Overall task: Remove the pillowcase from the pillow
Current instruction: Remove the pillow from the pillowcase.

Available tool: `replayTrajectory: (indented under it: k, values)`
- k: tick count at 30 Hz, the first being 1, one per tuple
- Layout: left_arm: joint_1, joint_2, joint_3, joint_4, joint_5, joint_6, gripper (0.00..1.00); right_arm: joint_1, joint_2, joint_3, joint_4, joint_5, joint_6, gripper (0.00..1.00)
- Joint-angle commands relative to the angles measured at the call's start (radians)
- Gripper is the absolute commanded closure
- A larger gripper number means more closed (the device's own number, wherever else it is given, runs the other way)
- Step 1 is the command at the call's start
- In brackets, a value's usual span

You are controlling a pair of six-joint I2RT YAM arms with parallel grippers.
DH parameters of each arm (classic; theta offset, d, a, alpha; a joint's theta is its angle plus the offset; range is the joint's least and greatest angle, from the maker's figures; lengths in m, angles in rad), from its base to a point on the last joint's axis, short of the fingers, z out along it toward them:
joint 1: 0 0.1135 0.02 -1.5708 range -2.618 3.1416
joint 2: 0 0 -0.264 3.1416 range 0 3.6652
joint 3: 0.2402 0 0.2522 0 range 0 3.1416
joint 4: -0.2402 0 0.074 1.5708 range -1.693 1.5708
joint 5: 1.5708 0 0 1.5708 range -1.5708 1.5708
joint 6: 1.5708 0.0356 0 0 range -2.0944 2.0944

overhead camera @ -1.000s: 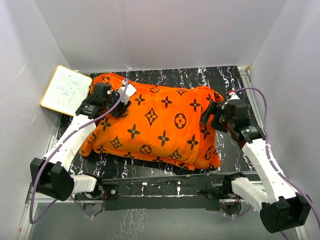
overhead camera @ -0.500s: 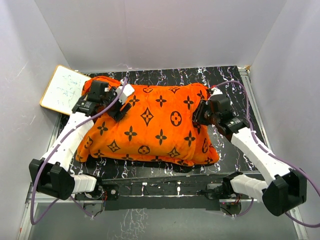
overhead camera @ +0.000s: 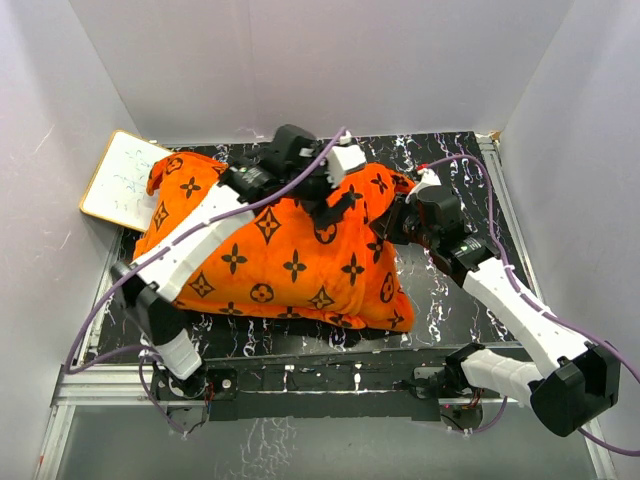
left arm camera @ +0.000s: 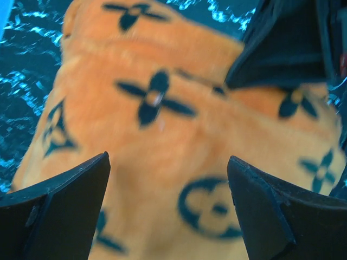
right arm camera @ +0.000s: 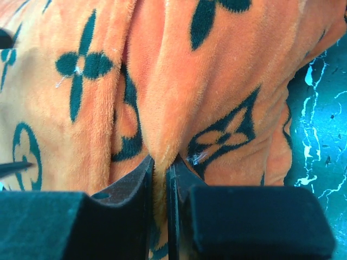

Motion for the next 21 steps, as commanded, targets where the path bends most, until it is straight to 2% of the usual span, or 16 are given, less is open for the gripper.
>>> replayTrajectory:
  k: [1, 4, 12, 18, 21]
  values:
    - [-0.054, 0.112, 0.167, -0.050, -0.007, -0.205, 0.10, 0.017, -0.061, 0.051, 0.170, -0.076, 0.025, 0.92]
    - [-0.080, 0.151, 0.207, -0.029, -0.016, -0.260, 0.05, 0.021, -0.067, 0.065, 0.161, -0.077, 0.026, 0.92]
    - [-0.158, 0.205, 0.195, 0.014, -0.128, -0.204, 0.03, 0.032, -0.065, 0.017, 0.158, -0.063, 0.044, 0.92]
    - [-0.197, 0.205, 0.130, 0.047, -0.256, -0.098, 0.04, 0.034, -0.073, -0.056, 0.159, -0.004, 0.053, 0.92]
    - [-0.198, 0.182, 0.058, 0.073, -0.371, -0.057, 0.09, 0.033, -0.074, -0.083, 0.157, 0.044, 0.061, 0.92]
